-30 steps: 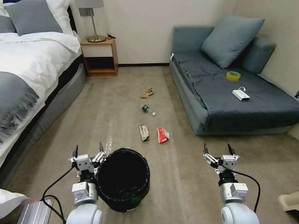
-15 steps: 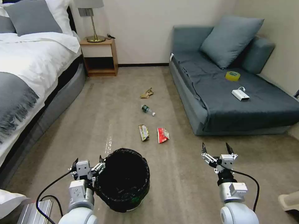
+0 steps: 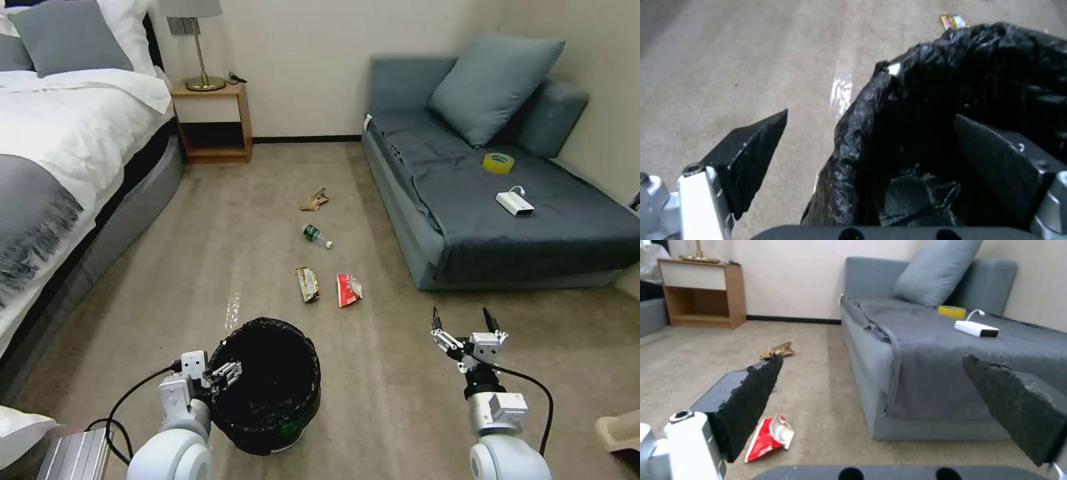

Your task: Pick up the trash bin, then pick up the garbage on the floor and place it into the trash bin.

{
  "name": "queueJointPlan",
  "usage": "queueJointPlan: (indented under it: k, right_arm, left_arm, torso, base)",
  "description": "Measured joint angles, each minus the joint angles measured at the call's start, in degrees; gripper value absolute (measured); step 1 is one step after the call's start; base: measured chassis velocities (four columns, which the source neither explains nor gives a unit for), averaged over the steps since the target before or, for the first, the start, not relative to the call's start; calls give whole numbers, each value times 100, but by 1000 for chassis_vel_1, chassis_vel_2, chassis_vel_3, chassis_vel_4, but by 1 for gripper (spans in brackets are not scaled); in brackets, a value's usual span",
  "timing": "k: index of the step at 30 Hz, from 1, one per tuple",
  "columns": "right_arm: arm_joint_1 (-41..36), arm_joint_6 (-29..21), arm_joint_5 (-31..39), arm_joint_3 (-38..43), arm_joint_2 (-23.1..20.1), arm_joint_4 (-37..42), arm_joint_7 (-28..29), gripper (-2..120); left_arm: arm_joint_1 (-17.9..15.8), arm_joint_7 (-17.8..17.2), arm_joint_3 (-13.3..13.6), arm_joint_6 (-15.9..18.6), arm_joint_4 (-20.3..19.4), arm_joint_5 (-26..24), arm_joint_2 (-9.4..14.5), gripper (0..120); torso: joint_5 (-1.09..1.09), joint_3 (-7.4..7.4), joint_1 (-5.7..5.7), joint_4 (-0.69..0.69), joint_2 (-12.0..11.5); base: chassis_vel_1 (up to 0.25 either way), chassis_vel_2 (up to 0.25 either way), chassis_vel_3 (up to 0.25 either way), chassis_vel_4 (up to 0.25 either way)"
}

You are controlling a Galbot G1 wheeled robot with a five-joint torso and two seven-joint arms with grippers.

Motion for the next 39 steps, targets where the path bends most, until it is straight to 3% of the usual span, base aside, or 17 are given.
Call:
queueJointPlan:
  k: [3, 17, 22, 26, 38, 39]
  right_arm:
    - [20, 0, -9, -5, 15, -53, 28, 100]
    - [47, -2, 30, 23, 13, -125, 210, 100]
    - [48, -1, 43, 34, 9, -128, 227, 100]
    - [55, -1, 58, 37, 6, -136, 246, 100]
    - [66, -32, 115, 18, 3, -100, 292, 100]
    - [65, -33, 108, 16, -8, -62, 205, 100]
  left_arm:
    - [-49, -16, -14, 21, 81, -171, 43, 95]
    - [-42, 13, 39, -104, 272, -268, -8, 39]
    - [-34, 15, 27, -104, 299, -298, -16, 26]
    - [-26, 51, 21, -120, 326, -311, -33, 7]
    - [21, 203, -4, -239, 329, -221, -48, 5]
    - [59, 305, -32, -366, 317, -103, -48, 5]
  torso:
    - [0, 0, 0, 0, 0]
    - [0, 0, 0, 0, 0]
    - [0, 0, 0, 0, 0]
    - [0, 0, 0, 0, 0]
    - [0, 0, 0, 0, 0]
    - [-1, 0, 0, 0, 0]
  base:
    - [0, 0, 0, 0]
    - [0, 0, 0, 0]
    - [0, 0, 0, 0]
    - [0, 0, 0, 0]
    - [0, 0, 0, 0]
    - [0, 0, 0, 0]
